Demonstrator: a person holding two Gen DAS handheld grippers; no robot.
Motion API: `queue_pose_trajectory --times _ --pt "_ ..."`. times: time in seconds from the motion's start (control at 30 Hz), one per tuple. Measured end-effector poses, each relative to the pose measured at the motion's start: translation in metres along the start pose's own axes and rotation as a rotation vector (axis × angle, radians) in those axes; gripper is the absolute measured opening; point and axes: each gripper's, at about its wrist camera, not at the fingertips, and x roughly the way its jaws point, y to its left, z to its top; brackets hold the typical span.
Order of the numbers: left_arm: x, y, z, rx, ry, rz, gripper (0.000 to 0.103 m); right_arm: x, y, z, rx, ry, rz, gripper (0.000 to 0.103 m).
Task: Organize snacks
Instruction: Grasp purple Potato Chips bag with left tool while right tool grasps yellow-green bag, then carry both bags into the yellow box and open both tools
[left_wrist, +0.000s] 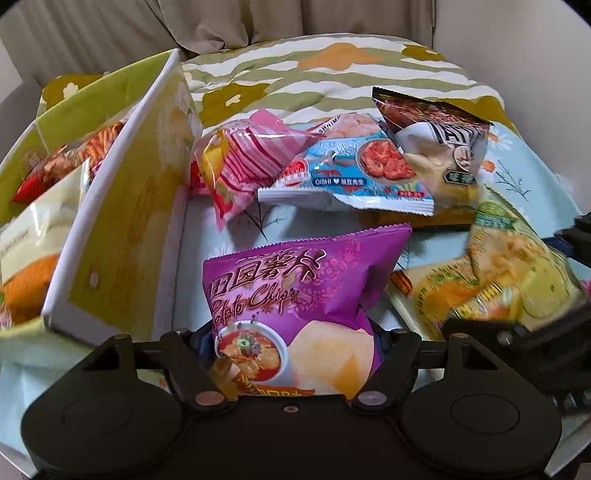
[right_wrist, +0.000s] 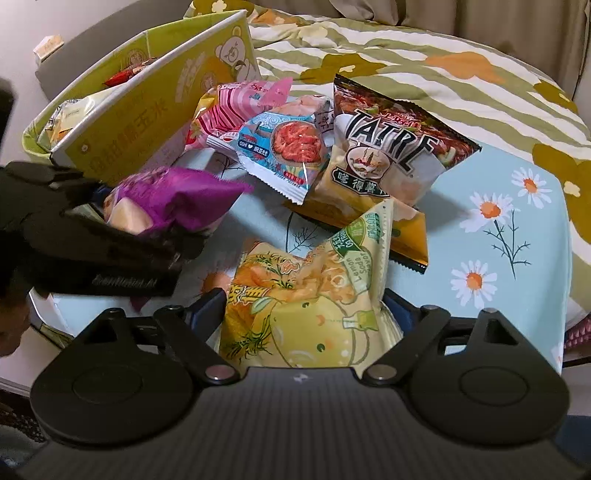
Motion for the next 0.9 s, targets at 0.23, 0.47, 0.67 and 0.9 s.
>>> queue_pose_trajectory --times 0.23,0.47,0.67,0.9 --pt "-0.016 0.002 -0.009 -0.025 -0.027 -0.005 0.076 -0.002 0.008 -0.002 -0.070 -0.016 -0.031 0.094" --pt "-0.044 0.004 -0.019 -0.045 -0.082 -0.004 0.076 -0.008 0.023 -0.005 -0.144 -0.042 -0.061 0.083" --pt "-0.078 0.007 -0.025 -0.070 -0.142 0.000 0.076 -0.033 0.027 -0.001 -0.130 -0.093 -0.052 0.083" --pt "-0.122 0.023 -0.023 -0.132 -0.238 0.035 0.076 -0.071 0.032 0.014 -0.098 -0.166 0.010 0.083"
